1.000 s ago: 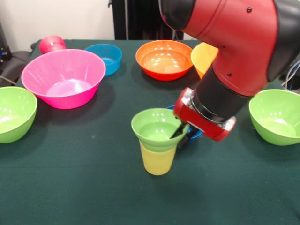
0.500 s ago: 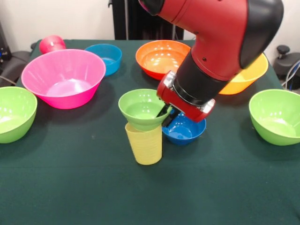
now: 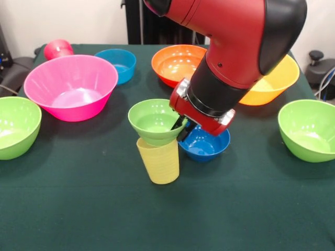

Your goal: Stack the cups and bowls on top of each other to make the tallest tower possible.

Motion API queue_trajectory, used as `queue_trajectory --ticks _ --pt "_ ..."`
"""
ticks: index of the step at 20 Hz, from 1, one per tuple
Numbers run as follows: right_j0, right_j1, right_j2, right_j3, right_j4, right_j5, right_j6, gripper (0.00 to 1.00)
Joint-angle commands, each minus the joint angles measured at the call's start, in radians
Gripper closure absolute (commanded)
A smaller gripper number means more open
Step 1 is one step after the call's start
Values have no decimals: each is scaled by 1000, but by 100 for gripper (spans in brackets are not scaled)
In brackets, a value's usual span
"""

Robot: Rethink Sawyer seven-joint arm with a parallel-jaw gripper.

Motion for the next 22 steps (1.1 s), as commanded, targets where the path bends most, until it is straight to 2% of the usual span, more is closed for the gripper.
queue_trajectory --ticks 1,4,13,22 --pt "-42 72 200 8 -93 -23 -225 100" --pt "-50 100 209 -55 -86 2 -217 100" --pt "-50 106 222 -70 -89 21 -190 100" --pt "-48 118 199 -81 -103 66 -179 100"
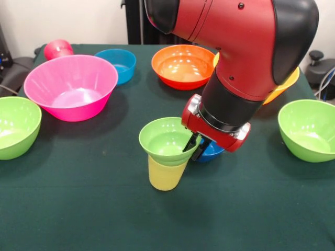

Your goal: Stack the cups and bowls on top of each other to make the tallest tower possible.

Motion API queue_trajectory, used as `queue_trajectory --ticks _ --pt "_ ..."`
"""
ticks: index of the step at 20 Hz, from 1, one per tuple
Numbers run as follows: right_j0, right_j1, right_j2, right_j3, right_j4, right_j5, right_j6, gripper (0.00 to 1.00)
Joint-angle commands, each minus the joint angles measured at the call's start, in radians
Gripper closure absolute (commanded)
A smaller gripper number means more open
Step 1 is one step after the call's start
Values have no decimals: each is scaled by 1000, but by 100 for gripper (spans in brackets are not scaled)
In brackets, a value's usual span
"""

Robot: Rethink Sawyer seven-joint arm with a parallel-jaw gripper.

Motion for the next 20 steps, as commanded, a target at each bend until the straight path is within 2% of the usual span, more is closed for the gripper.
queue_trajectory --ticks 1,3,16,20 --pt "-21 95 127 11 -102 73 -179 100" --pt "-23 97 121 7 -107 75 -186 100" --pt "-18 19 154 183 -168 -38 -183 100" --pt "-22 26 163 175 -176 -37 -173 100"
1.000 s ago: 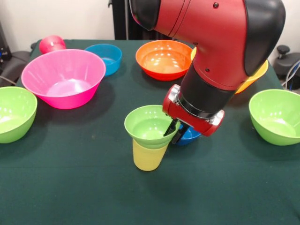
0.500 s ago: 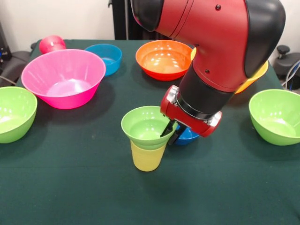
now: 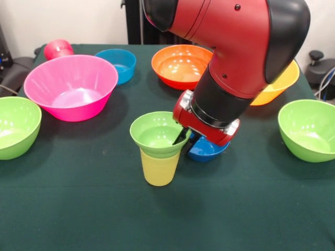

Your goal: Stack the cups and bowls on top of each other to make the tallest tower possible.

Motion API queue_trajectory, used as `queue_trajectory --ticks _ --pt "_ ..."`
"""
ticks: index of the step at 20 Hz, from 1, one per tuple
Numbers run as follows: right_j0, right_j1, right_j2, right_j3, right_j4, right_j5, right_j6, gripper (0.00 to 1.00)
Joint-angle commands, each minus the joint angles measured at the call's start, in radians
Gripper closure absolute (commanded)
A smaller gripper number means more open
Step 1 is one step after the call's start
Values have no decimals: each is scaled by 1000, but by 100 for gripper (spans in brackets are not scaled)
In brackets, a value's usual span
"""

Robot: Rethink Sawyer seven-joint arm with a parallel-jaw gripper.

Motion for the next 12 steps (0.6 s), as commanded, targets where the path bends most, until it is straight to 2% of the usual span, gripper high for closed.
queue_trajectory --ticks 1,6,12 --pt "-23 47 150 138 -97 -39 -171 100" --pt "-30 77 154 69 -82 12 -163 100" --pt "-36 95 155 21 -79 26 -170 100"
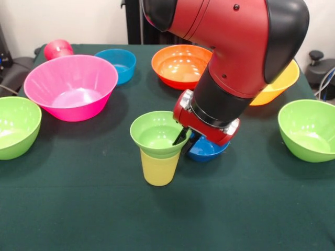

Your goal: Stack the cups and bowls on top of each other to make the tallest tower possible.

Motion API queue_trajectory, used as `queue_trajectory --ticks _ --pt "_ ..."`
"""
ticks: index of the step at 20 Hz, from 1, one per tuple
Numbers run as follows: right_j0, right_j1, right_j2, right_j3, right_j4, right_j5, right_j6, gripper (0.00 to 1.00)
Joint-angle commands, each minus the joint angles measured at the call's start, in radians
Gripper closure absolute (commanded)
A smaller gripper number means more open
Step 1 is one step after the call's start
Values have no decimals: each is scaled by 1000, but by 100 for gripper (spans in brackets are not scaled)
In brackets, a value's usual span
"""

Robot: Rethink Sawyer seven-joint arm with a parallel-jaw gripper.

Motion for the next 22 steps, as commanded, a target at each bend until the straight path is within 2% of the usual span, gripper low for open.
queue_trajectory --ticks 1,20,21,22 --pt "-35 93 153 25 -80 19 -173 100" --pt "-27 91 142 37 -96 8 -181 100" --pt "-29 90 143 40 -96 6 -182 0" --pt "-29 91 142 37 -96 7 -182 0"
